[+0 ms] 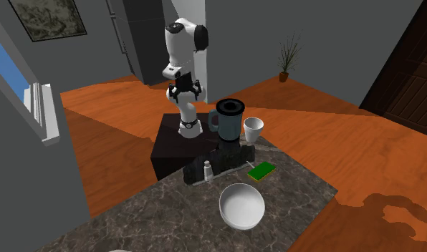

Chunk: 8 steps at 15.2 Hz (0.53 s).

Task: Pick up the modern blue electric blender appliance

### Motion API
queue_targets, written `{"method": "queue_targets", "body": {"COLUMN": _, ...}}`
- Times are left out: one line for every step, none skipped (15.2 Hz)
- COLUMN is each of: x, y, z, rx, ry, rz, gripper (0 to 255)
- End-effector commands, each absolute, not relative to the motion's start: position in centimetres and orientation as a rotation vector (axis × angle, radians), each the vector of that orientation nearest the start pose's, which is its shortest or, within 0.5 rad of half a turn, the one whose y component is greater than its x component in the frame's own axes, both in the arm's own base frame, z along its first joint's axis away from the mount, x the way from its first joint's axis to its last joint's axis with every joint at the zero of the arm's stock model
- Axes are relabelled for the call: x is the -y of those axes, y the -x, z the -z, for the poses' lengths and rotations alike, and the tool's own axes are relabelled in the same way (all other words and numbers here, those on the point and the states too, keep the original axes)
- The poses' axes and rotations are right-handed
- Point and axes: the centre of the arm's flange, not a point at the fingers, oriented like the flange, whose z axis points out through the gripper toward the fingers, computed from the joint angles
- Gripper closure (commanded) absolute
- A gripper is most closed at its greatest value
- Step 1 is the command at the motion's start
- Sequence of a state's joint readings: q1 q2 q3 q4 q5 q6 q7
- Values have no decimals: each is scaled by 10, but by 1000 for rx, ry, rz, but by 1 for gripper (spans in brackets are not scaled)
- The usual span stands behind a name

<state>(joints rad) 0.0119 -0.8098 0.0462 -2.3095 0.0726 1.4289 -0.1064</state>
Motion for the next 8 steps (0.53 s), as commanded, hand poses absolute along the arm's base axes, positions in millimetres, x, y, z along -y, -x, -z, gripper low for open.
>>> {"method": "queue_targets", "body": {"x": -30, "y": -285, "z": -607, "rx": 242, "ry": 3089, "rz": -109, "gripper": 0}}
{"method": "queue_targets", "body": {"x": -38, "y": -295, "z": -605, "rx": 449, "ry": 3068, "rz": -99, "gripper": 0}}
{"method": "queue_targets", "body": {"x": -48, "y": -303, "z": -602, "rx": 653, "ry": 3033, "rz": -88, "gripper": 0}}
{"method": "queue_targets", "body": {"x": -58, "y": -311, "z": -600, "rx": 855, "ry": 2984, "rz": -77, "gripper": 0}}
{"method": "queue_targets", "body": {"x": -70, "y": -317, "z": -598, "rx": 1054, "ry": 2923, "rz": -66, "gripper": 0}}
{"method": "queue_targets", "body": {"x": -82, "y": -321, "z": -596, "rx": 1248, "ry": 2848, "rz": -54, "gripper": 0}}
{"method": "queue_targets", "body": {"x": -95, "y": -324, "z": -594, "rx": 1437, "ry": 2760, "rz": -42, "gripper": 0}}
{"method": "queue_targets", "body": {"x": -108, "y": -325, "z": -592, "rx": 1619, "ry": 2660, "rz": -30, "gripper": 0}}
